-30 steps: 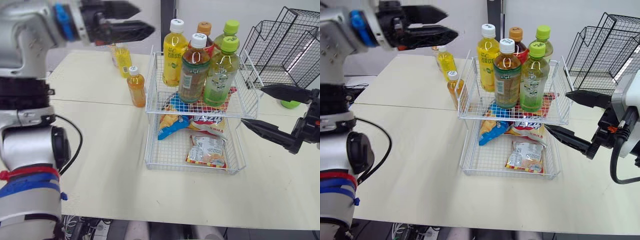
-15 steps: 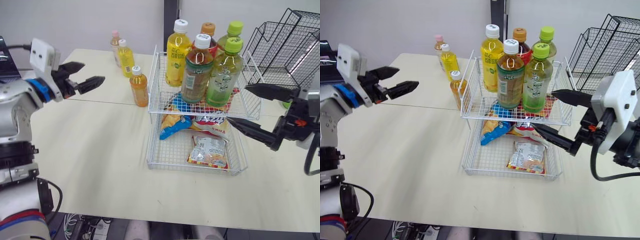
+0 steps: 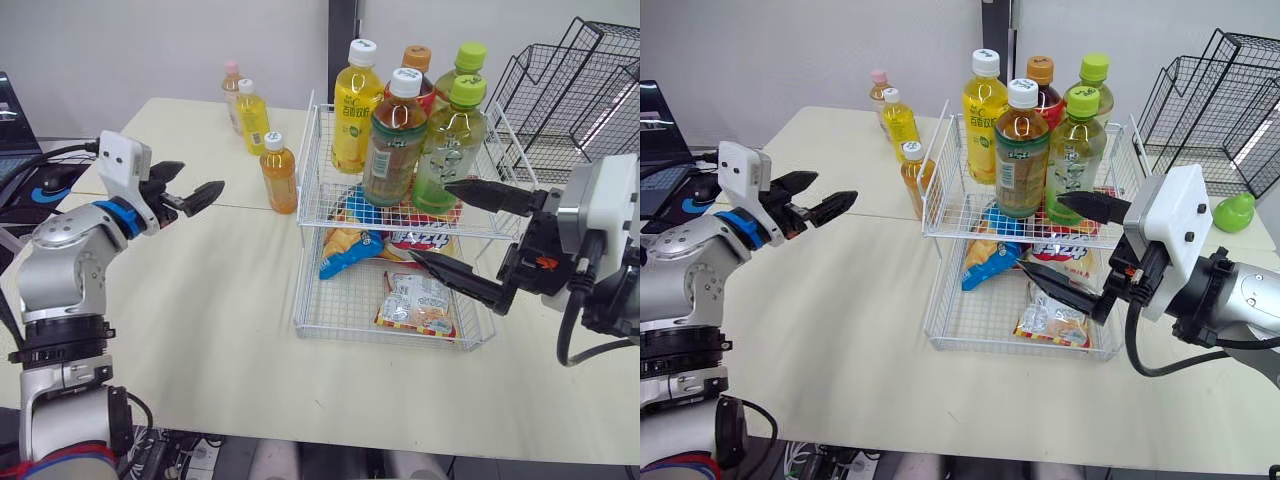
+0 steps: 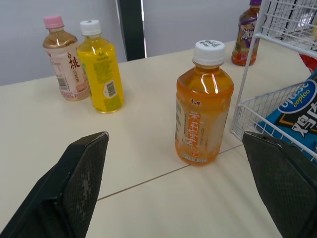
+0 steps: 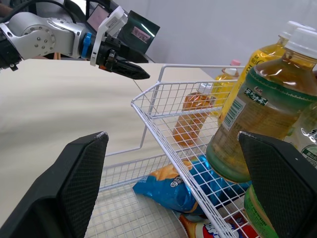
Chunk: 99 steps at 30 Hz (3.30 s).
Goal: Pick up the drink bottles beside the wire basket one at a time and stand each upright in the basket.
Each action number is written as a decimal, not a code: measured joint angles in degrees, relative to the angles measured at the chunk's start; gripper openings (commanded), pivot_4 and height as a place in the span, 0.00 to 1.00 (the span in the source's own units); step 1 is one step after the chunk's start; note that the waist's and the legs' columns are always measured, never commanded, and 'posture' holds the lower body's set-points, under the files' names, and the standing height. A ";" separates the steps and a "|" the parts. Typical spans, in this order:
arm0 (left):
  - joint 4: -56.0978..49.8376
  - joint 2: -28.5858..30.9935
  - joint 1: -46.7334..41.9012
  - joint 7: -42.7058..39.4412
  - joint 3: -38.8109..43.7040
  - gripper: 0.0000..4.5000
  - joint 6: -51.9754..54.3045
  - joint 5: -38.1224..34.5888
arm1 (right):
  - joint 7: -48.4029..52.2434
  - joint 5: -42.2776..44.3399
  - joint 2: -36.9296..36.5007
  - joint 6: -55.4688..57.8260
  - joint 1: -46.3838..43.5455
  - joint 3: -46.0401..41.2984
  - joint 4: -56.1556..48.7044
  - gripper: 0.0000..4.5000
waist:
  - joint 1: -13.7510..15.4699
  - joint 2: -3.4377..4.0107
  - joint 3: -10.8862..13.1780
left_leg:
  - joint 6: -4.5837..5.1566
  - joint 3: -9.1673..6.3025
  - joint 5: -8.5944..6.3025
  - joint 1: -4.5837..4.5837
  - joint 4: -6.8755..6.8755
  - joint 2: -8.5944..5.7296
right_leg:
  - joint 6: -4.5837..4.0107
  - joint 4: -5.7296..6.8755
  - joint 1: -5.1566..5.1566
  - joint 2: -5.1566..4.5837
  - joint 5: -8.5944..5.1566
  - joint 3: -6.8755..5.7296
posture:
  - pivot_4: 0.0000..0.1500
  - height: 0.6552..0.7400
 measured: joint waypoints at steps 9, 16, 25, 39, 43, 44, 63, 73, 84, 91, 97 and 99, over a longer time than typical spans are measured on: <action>8.10 -6.89 -8.75 6.60 -3.48 0.99 -3.06 2.60 | -0.97 -1.17 0.26 -0.19 1.37 0.09 0.03 1.00 | 0.04 -0.01 -0.01 | 0.00 -0.01 0.01 0.00 0.02 -0.04 | 0.00 0.00 0.02 0.02 0.00 0.00 | 1.00 1.00; 19.94 -13.13 -19.07 9.55 -7.31 0.99 -5.27 5.44 | 3.26 -4.35 0.36 -1.41 1.01 0.67 5.18 1.00 | 0.04 -0.02 -0.01 | 0.01 0.00 0.00 -0.02 -0.01 -0.07 | 0.01 -0.02 0.00 0.04 0.00 0.00 | 1.00 1.00; 40.00 -17.37 -30.94 15.13 -9.44 0.99 -11.67 10.36 | 5.33 -5.90 1.03 -1.91 0.75 0.53 6.28 1.00 | -0.21 -0.02 -0.01 | 0.00 0.05 0.00 -0.03 -0.03 -0.07 | 0.01 -0.03 -0.03 0.07 0.00 0.05 | 1.00 1.00; 51.33 -18.96 -35.49 16.58 -9.43 0.32 -20.07 13.15 | 6.13 -6.00 1.53 -1.87 -0.04 0.59 6.61 1.00 | -0.14 -0.02 0.00 | -0.01 0.04 0.01 -0.04 -0.04 -0.07 | 0.01 -0.03 -0.04 0.06 0.00 0.04 | 1.00 1.00; 51.34 -18.96 -35.48 16.34 -9.42 0.30 -20.35 13.69 | 6.13 -6.00 1.66 -1.86 -0.03 0.58 6.47 1.00 | -0.12 -0.02 0.00 | -0.01 0.04 0.01 -0.05 -0.04 -0.07 | 0.01 -0.04 -0.04 0.06 0.00 0.03 | 1.00 1.00; 51.14 -18.91 -35.38 16.26 -9.43 0.30 -20.35 13.75 | 6.14 -6.00 1.66 -1.86 0.01 0.57 6.35 1.00 | -0.12 -0.02 0.00 | -0.01 0.04 0.01 -0.05 -0.04 -0.07 | 0.01 -0.04 -0.04 0.06 0.00 0.03 | 1.00 1.00; 15.45 -7.28 -23.94 4.64 -10.07 0.30 1.99 11.41 | 7.55 -5.99 1.64 -1.86 1.21 0.25 5.63 1.00 | -0.17 -0.02 0.01 | -0.09 -0.02 0.06 -0.09 -0.06 -0.03 | 0.00 -0.02 -0.08 0.06 0.00 -0.01 | 1.00 1.00; 7.98 4.08 -25.65 -6.89 -9.63 0.30 16.76 4.10 | 9.30 -3.32 0.60 -1.49 3.49 -4.32 5.70 1.00 | -0.20 -0.07 0.05 | -0.08 -0.05 0.06 -0.10 -0.08 -0.01 | 0.01 -0.02 -0.12 0.10 0.00 -0.05 | 1.00 1.00; 18.11 12.77 -53.58 -24.91 -12.55 0.30 30.72 -3.92 | 14.20 -4.44 -2.46 -1.04 6.82 -6.68 7.37 1.00 | -0.06 -0.09 0.07 | -0.06 -0.08 0.05 -0.10 -0.03 -0.02 | 0.13 -0.03 -0.08 0.11 -0.07 -0.08 | 1.00 1.00; 25.07 4.95 -64.83 -29.98 -15.08 0.30 32.65 -4.80 | 14.49 -6.66 -1.31 -1.45 6.94 -5.23 7.40 1.00 | -0.26 -0.08 0.08 | -0.06 -0.04 0.05 -0.21 -0.10 -0.03 | 0.12 -0.06 -0.21 0.11 -0.08 -0.03 | 1.00 1.00; 28.57 -0.65 -65.30 -32.55 -19.11 0.30 29.99 -3.30 | 14.06 -7.88 -0.88 -1.42 7.63 -5.67 7.27 1.00 | -0.43 -0.01 0.10 | -0.06 -0.01 0.06 -0.19 -0.08 -0.02 | 0.04 0.00 -0.24 0.13 -0.03 0.02 | 1.00 1.00; 28.65 -1.98 -64.35 -33.47 -20.80 0.30 27.65 -2.22 | 13.91 -8.15 -0.88 -1.32 8.29 -6.45 7.20 1.00 | -0.43 -0.01 0.10 | -0.06 0.00 0.05 -0.20 -0.09 -0.02 | 0.02 0.00 -0.25 0.13 -0.02 0.03 | 1.00 1.00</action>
